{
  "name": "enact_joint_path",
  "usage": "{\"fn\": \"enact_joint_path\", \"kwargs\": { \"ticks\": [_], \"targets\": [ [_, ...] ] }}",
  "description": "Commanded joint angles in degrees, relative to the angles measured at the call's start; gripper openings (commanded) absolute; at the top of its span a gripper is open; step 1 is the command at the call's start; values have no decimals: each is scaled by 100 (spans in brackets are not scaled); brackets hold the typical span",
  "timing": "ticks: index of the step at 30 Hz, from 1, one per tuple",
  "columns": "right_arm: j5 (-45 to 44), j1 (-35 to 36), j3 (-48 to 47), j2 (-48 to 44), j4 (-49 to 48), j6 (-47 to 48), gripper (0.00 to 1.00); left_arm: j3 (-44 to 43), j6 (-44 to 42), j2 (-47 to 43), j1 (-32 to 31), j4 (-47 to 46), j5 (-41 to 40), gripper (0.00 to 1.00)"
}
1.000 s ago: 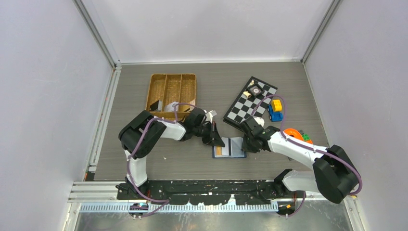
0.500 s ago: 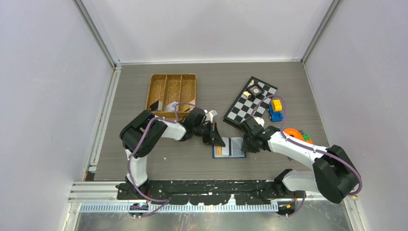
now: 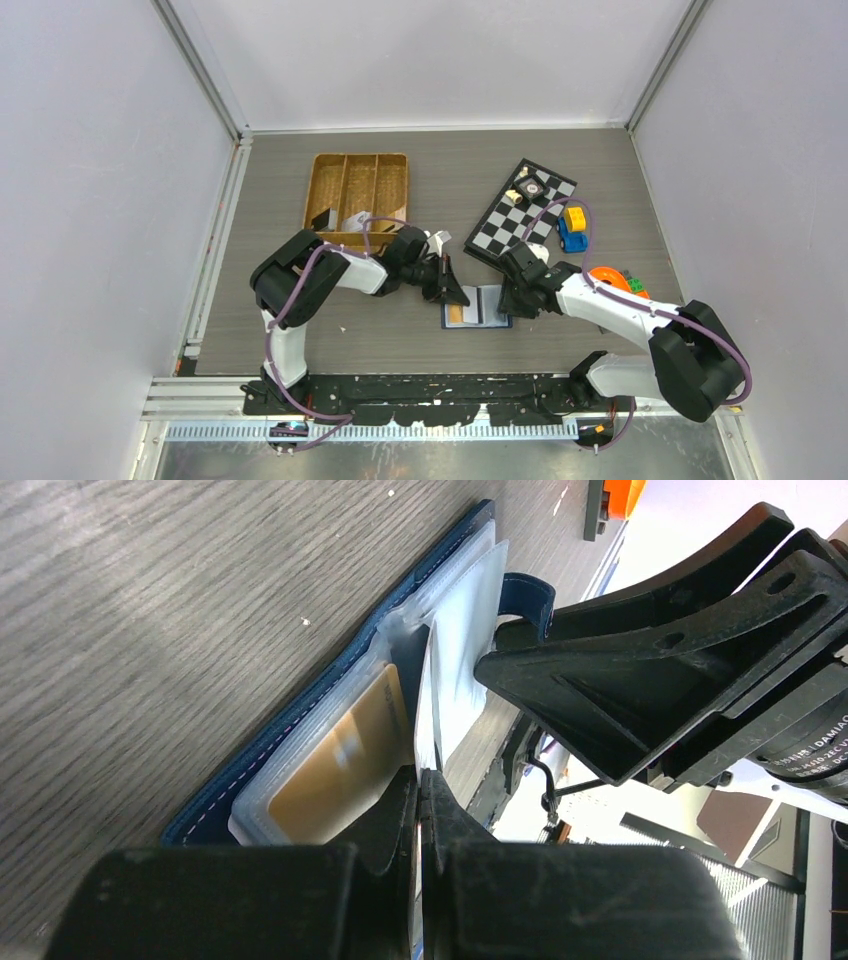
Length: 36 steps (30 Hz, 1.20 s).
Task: Put the credit cards into the card holder
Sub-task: Insert the credit card into the card holder.
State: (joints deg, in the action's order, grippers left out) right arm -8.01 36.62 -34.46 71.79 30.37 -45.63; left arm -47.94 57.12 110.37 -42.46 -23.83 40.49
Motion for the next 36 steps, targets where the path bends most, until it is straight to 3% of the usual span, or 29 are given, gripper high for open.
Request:
{"fn": "enact_joint_path", "kwargs": {
  "ticks": [1,22,29,36],
  "targets": [
    [82,19,200,107,18,-104,41,107,87,46,-63,-166,-210,0],
    [405,13,376,88,-303,-240,39,-43,292,362,-374,-284,-590,0],
    [307,16,420,129,-304,-286,37,-261,-159,130,-419,638,-919,0],
    [256,18,422,184,-304,-293,35,-606,-639,-94,-494,1598,-1208,13]
  ]
}}
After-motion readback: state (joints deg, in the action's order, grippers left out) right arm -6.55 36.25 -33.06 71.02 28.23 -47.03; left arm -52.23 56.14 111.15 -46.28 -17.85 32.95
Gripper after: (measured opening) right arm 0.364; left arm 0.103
